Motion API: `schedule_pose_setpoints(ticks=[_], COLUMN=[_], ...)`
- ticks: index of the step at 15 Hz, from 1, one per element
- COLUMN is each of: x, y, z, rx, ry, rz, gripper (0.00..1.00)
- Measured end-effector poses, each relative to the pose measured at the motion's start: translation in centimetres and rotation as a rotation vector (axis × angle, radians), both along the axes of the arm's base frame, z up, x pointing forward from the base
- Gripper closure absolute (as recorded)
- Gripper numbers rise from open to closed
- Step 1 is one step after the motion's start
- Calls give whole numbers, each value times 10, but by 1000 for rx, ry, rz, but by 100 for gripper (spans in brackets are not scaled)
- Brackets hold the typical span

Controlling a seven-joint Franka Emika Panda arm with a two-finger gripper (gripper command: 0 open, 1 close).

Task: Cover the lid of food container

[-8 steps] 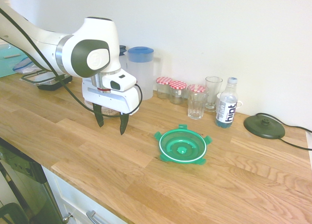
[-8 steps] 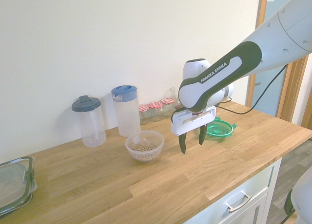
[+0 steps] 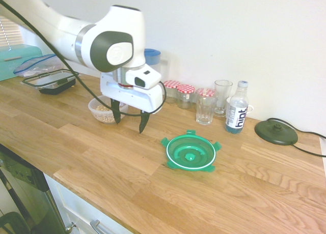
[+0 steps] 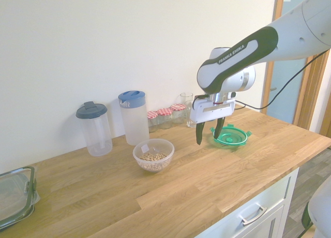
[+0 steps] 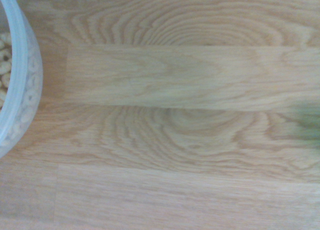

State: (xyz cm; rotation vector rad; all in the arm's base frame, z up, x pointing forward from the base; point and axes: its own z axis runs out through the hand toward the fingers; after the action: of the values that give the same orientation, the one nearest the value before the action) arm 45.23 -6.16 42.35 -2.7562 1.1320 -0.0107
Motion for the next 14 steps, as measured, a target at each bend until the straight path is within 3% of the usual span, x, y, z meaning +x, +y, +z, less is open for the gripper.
schedule_pose_setpoints(ticks=[5, 8, 14], x=[16, 16, 20], y=[-104, -172, -271], z=[20, 17, -14], rx=[189, 286, 393], ry=[55, 87, 78], rz=[81, 65, -15], gripper=[0, 0, 0])
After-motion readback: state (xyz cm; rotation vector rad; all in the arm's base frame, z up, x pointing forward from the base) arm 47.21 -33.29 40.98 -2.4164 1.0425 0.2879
